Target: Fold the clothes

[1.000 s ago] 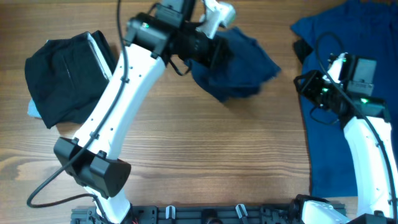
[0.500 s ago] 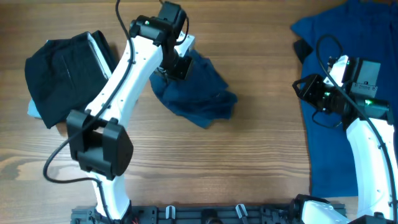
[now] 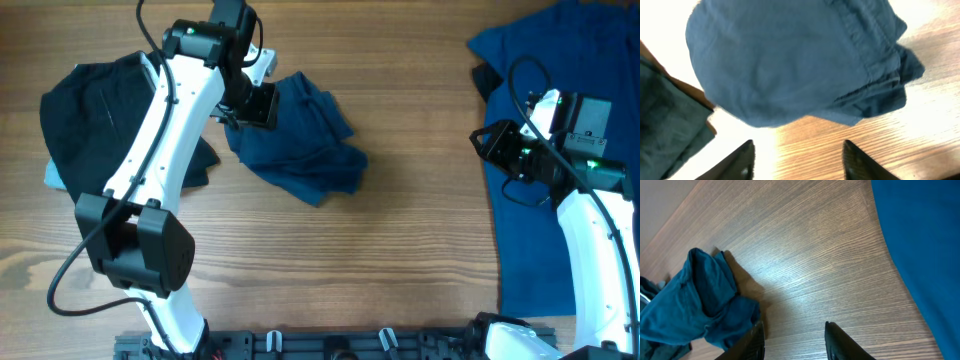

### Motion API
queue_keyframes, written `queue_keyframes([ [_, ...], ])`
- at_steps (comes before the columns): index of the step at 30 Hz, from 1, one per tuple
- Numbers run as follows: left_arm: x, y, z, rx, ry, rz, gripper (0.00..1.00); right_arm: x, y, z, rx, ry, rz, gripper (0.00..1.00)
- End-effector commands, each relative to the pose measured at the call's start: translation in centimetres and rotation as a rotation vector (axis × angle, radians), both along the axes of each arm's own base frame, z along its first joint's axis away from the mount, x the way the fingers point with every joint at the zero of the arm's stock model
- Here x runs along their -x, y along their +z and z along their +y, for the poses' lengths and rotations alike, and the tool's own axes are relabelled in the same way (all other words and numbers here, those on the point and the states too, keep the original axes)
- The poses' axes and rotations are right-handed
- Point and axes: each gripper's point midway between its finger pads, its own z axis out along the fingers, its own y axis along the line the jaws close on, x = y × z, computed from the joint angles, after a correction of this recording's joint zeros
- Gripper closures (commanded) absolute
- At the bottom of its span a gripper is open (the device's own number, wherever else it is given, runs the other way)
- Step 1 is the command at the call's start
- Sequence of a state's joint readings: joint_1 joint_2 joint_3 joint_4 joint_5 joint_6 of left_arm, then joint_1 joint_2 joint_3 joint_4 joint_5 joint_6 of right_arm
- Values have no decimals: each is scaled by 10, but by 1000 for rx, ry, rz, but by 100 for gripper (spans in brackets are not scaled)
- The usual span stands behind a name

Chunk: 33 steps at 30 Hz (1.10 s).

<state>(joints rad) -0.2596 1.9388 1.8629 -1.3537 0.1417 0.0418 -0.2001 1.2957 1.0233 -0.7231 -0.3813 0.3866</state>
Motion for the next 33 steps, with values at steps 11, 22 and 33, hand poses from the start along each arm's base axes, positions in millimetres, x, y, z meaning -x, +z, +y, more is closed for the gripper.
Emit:
queue_keyframes([
  [11, 0, 4, 14, 89, 64, 29, 45, -4, 6, 139, -160, 571, -146, 45],
  [22, 17, 5, 18, 75, 67, 92, 42, -23, -89, 268, -370, 713, -24, 9],
  [33, 18, 8, 18, 76, 67, 85, 42, -44, -118, 279, -383, 563, 10, 8],
])
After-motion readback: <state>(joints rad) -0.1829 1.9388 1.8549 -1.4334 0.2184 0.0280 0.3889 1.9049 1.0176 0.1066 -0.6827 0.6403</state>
